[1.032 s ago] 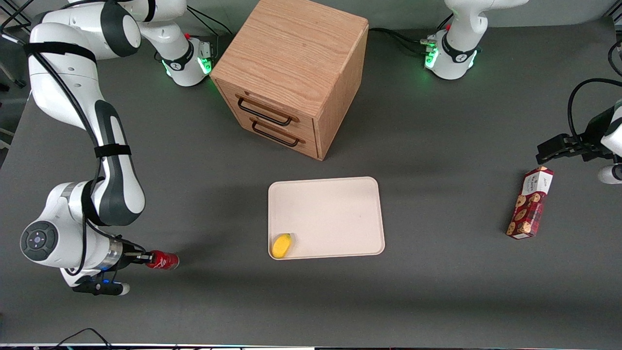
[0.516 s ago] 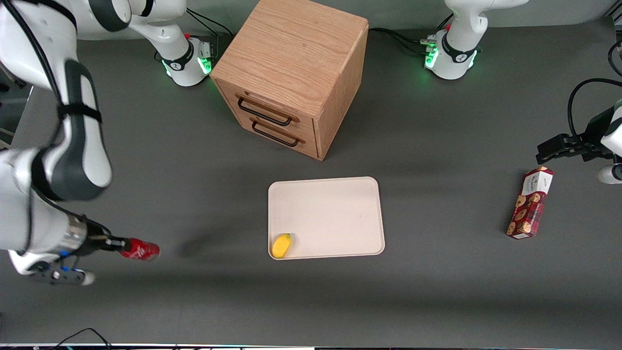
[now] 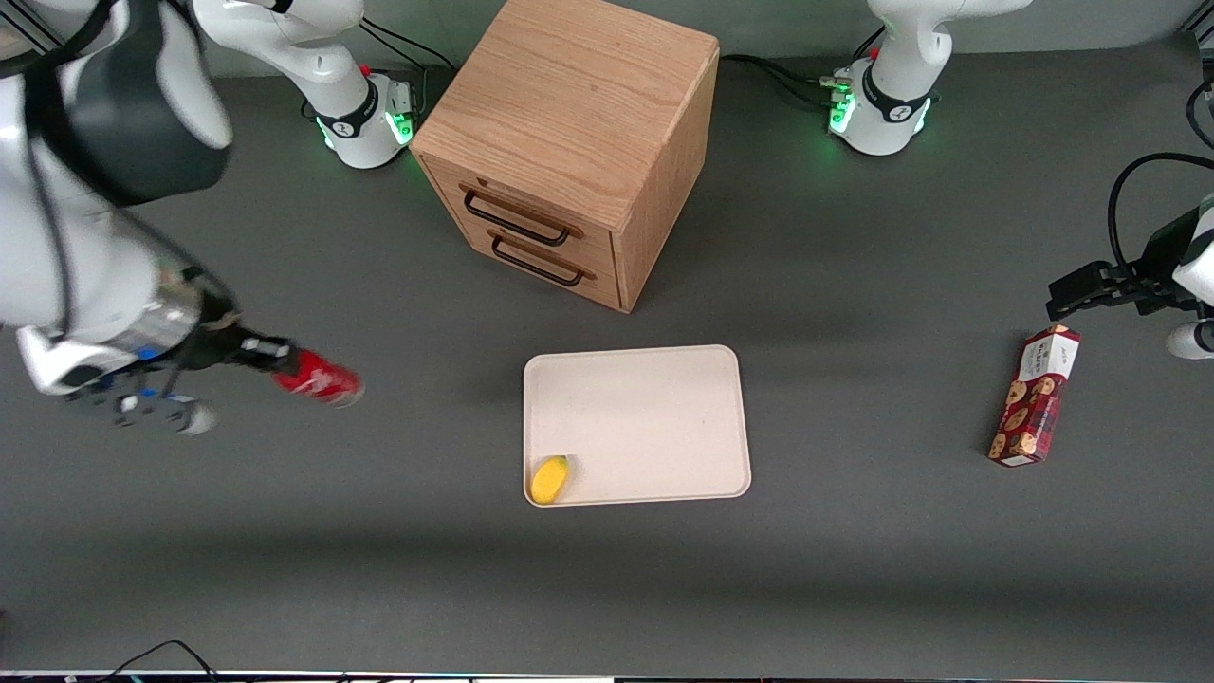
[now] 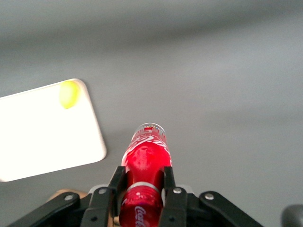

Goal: Place coke bottle on tray
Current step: 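Lift the bottle and carry it toward the white tray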

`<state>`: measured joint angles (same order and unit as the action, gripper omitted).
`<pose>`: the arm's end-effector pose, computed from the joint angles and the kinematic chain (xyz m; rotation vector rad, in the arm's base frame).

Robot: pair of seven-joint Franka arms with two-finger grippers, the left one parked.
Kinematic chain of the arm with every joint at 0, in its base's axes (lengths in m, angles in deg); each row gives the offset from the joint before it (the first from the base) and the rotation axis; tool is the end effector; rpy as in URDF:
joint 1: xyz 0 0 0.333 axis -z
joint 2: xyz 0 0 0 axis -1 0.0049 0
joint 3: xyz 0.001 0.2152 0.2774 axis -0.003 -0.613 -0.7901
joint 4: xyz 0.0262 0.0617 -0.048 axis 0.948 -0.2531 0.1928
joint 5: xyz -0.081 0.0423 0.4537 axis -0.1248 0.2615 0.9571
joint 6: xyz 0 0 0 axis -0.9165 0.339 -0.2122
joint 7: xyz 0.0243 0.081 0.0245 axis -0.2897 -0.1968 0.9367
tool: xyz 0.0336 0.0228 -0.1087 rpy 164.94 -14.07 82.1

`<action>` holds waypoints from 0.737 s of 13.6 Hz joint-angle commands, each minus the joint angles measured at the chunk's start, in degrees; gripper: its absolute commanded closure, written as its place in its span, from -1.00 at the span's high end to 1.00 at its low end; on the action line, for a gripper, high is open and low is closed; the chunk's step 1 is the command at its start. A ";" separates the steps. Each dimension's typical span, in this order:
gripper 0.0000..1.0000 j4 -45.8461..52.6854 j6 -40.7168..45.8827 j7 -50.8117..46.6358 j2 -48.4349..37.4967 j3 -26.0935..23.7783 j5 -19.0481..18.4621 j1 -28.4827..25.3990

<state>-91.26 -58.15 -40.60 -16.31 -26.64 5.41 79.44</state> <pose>0.7088 0.2159 0.6010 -3.0876 0.3728 0.0980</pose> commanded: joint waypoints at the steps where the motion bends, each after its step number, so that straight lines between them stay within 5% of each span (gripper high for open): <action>1: -1.00 -0.32 -0.73 -9.25 -0.06 -4.85 -0.75 -1.31; 5: -1.00 -0.85 -8.89 -22.52 6.08 -11.89 -6.01 -4.92; 10: -1.00 -1.28 -16.01 -25.89 13.91 -12.17 -7.87 -7.39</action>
<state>-93.66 -72.46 -64.94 -4.83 -38.44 -1.27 71.96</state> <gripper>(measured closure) 0.634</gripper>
